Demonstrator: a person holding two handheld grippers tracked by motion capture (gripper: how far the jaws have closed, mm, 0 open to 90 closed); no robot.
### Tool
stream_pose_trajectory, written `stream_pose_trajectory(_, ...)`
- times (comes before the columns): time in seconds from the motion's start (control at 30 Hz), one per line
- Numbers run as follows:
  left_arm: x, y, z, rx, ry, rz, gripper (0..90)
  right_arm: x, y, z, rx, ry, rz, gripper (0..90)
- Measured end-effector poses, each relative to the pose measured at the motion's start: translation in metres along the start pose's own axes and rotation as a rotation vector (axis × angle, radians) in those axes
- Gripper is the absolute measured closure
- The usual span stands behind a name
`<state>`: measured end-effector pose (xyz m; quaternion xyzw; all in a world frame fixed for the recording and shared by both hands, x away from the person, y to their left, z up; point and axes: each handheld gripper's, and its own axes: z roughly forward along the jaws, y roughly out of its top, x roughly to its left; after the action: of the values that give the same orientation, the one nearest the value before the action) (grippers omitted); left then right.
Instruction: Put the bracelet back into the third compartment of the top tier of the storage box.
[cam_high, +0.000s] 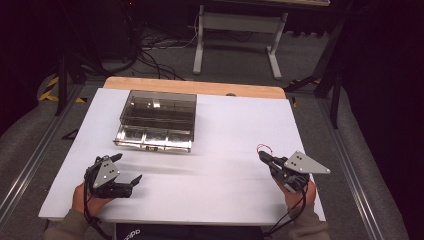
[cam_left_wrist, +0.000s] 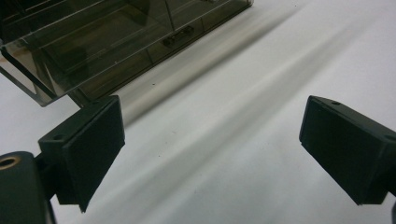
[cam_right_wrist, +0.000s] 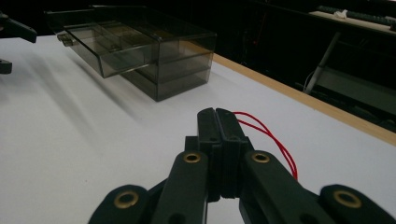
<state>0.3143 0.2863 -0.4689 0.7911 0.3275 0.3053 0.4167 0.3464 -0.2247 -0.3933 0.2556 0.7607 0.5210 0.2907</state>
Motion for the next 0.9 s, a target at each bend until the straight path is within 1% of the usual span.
stream_pose_trajectory(0.13, 0.000, 0.000, -0.001, 0.002, 0.004, 0.005, 7.5, 0.003, 0.014, 0.007, -0.007, 0.020, -0.037, 90.0)
stream_pose_trajectory(0.27, 0.000, 0.000, -0.001, -0.002, 0.001, 0.005, 7.6, 0.007, 0.025, 0.017, -0.011, 0.043, -0.058, 90.0)
stream_pose_trajectory(0.37, 0.000, -0.001, -0.001, 0.000, 0.004, 0.004, 7.5, 0.012, 0.032, 0.027, -0.007, 0.064, -0.082, 90.0)
stream_pose_trajectory(0.47, 0.002, -0.001, -0.001, 0.004, 0.005, -0.004, 7.6, 0.019, 0.039, 0.036, -0.022, 0.085, -0.109, 90.0)
stream_pose_trajectory(0.53, 0.002, -0.001, -0.001, 0.002, 0.010, -0.001, 7.6, 0.023, 0.044, 0.043, -0.026, 0.107, -0.114, 90.0)
stream_pose_trajectory(0.6, 0.002, -0.001, -0.001, 0.003, 0.009, 0.001, 7.6, 0.027, 0.049, 0.052, -0.028, 0.120, -0.123, 90.0)
stream_pose_trajectory(0.63, 0.002, -0.001, -0.001, 0.004, 0.005, -0.001, 7.6, 0.029, 0.050, 0.055, -0.031, 0.118, -0.133, 90.0)
stream_pose_trajectory(0.67, 0.002, -0.001, -0.001, 0.005, 0.006, -0.001, 7.6, 0.031, 0.053, 0.059, -0.047, 0.126, -0.145, 90.0)
stream_pose_trajectory(0.7, 0.001, -0.002, 0.000, 0.004, 0.000, -0.009, 7.6, 0.033, 0.054, 0.063, -0.056, 0.133, -0.144, 90.0)
stream_pose_trajectory(0.77, 0.002, -0.002, 0.000, 0.004, 0.003, -0.002, 7.6, 0.036, 0.059, 0.071, -0.062, 0.158, -0.136, 90.0)
stream_pose_trajectory(0.8, 0.002, -0.001, 0.001, 0.007, 0.004, 0.006, 7.6, 0.038, 0.061, 0.074, -0.062, 0.162, -0.135, 90.0)
stream_pose_trajectory(0.9, 0.001, -0.001, 0.001, 0.006, 0.001, 0.004, 7.6, 0.042, 0.068, 0.085, -0.073, 0.184, -0.142, 90.0)
